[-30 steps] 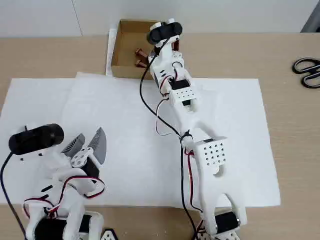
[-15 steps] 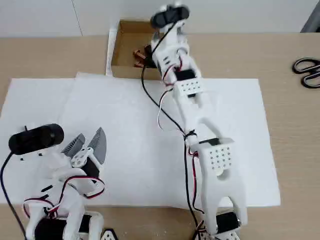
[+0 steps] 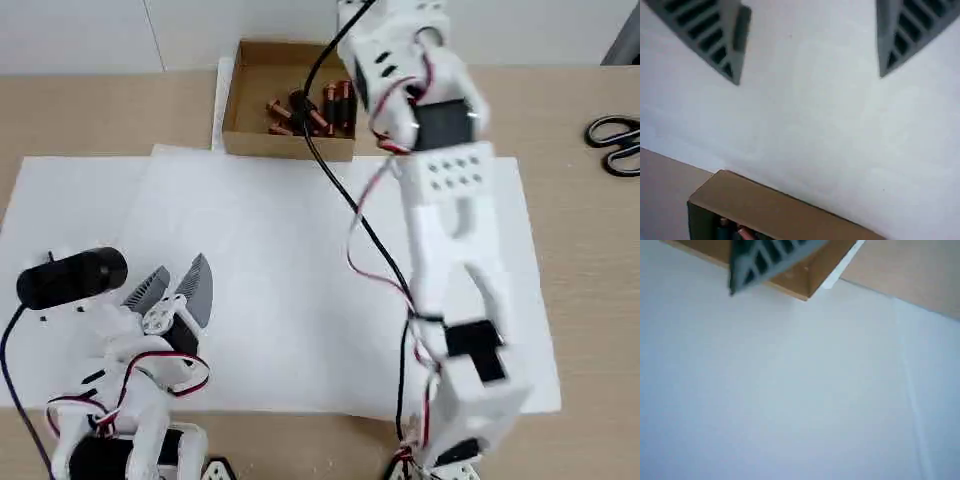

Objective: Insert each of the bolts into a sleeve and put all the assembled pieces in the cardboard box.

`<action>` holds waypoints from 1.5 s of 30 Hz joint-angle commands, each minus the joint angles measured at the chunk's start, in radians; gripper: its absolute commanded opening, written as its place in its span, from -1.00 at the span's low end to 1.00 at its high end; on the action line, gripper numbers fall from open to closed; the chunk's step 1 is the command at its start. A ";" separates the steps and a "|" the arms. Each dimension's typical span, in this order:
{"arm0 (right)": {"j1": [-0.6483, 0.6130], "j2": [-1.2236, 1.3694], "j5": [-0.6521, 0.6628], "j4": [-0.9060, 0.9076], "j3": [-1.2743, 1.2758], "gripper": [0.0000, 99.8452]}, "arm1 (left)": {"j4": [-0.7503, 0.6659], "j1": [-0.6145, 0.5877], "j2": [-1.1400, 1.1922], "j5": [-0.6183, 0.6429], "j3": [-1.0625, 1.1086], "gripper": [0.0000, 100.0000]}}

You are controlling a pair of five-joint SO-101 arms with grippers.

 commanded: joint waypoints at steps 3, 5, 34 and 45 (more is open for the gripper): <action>0.005 -0.354 0.009 0.318 -0.046 -0.55 | -0.020 -0.005 -0.109 -0.003 0.004 -0.65; 0.005 -0.443 0.009 0.435 -0.046 -0.55 | -0.021 -0.006 -0.152 -0.003 0.030 -0.65; 0.010 -1.357 0.009 0.756 0.740 -0.55 | -0.026 0.002 -0.149 -0.006 0.165 -0.65; 0.010 -1.778 0.009 0.099 1.809 -0.55 | -0.021 -0.005 -0.149 -0.006 0.166 -0.65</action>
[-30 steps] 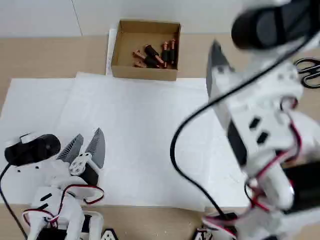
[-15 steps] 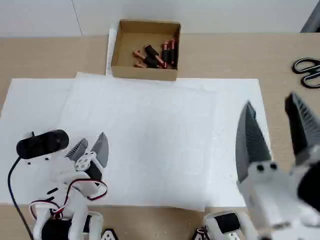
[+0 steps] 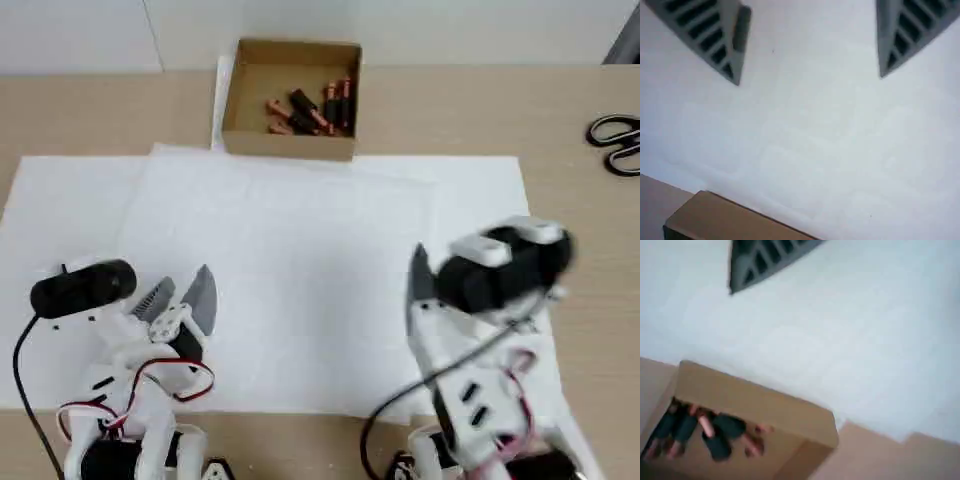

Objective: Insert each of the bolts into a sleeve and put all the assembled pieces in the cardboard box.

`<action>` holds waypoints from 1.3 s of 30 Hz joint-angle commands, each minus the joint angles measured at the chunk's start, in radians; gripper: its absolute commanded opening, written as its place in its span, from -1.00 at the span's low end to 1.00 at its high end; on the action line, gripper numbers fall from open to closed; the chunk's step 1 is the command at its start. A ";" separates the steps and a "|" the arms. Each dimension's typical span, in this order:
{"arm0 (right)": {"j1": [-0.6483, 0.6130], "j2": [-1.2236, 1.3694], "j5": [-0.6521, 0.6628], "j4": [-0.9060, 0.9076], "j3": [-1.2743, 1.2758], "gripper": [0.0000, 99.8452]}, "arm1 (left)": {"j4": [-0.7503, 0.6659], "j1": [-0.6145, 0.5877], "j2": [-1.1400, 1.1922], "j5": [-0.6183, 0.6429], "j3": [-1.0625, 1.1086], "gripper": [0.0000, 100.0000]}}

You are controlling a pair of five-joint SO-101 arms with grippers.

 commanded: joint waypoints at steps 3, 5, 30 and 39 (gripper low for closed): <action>0.007 -0.200 0.011 -0.337 0.428 -0.55 | -0.020 -0.003 -0.011 -0.006 0.002 -0.65; 0.007 -0.259 0.011 -0.361 0.522 -0.55 | -0.018 -0.003 -0.011 -0.006 0.015 -0.65; 0.091 -0.298 0.006 -0.367 0.853 -0.55 | -0.025 -0.003 -0.011 -0.006 0.278 -0.65; 0.091 -0.298 0.005 -0.222 0.853 -0.55 | -0.025 -0.002 -0.011 -0.003 0.351 -0.65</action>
